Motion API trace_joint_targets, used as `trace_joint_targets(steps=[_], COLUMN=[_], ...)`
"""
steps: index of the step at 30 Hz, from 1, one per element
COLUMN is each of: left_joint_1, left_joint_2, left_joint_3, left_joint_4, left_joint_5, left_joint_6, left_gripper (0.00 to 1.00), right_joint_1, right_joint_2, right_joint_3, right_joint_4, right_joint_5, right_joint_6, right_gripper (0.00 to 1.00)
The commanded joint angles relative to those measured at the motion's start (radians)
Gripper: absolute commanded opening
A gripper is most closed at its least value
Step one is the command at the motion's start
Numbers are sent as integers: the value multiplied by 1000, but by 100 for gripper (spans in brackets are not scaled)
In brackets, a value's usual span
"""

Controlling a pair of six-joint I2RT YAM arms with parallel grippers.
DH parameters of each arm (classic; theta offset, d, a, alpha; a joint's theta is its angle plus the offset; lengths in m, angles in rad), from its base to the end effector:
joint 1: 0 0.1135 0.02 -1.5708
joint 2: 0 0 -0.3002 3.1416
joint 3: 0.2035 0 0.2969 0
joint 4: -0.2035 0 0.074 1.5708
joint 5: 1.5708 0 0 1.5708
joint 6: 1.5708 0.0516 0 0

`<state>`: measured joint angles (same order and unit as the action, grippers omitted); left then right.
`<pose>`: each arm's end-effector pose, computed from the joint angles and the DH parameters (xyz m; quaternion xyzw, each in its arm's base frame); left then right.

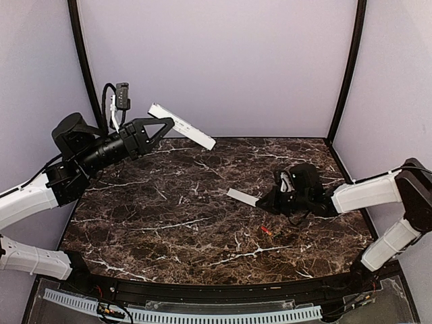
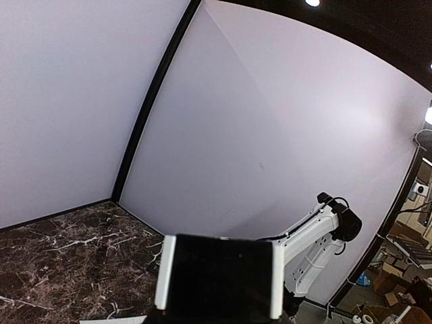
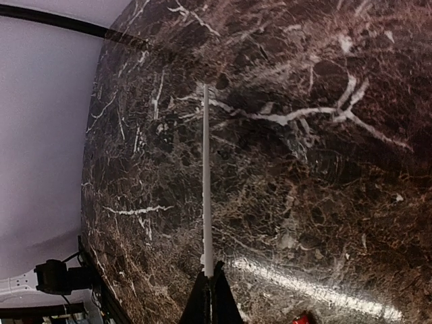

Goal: Load the batteries into the remote control
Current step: Place the battery cover at the center of the board.

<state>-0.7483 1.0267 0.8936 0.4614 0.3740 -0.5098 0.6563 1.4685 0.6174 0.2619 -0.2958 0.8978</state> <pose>0.1896 -0.2018 0.4306 0.2181 0.5499 -0.5576 0.5824 0.2512 0.2125 0.1645 0.0361 0.8743 0.4195 0.2413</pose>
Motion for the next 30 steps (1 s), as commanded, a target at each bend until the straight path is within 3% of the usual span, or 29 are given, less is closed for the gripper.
trace_joint_targets(steps=[1, 6, 11, 12, 16, 19, 21, 23, 26, 28, 30], left_joint_1=[2, 4, 3, 3, 3, 2, 2, 0, 0, 0, 0], left_joint_2=[-22, -35, -40, -39, -38, -39, -40, -44, -53, -62, -70], left_joint_3=[-16, -14, 0, 5, 21, 29, 37, 48, 62, 65, 62], left_joint_4=[7, -9, -33, -42, -84, -106, -118, -131, -147, -157, -160], left_joint_5=[-7, -8, -6, -6, -15, -11, 11, 66, 176, 284, 374], left_joint_6=[18, 31, 51, 62, 106, 140, 166, 207, 288, 337, 371], left_gripper=[0, 0, 0, 0, 0, 0, 0, 0, 0, 0, 0], right_joint_1=[-45, -95, -106, -104, -76, 35, 129, 172, 199, 238, 286], right_joint_2=[114, 232, 169, 127, -81, -207, -269, -317, -321, -274, -202], right_joint_3=[-23, -64, -31, -17, 111, 246, 308, 349, 432, 527, 634], right_joint_4=[208, 312, 163, 107, -222, -380, -332, -233, -168, -214, -330], right_joint_5=[-157, -224, -191, -157, 85, 343, 382, 132, -251, -320, -293], right_joint_6=[132, 201, 142, 117, -51, -264, -530, -731, -875, -931, -984], right_gripper=[0, 3, 44, 57, 97, 99, 99, 99, 96, 96, 98])
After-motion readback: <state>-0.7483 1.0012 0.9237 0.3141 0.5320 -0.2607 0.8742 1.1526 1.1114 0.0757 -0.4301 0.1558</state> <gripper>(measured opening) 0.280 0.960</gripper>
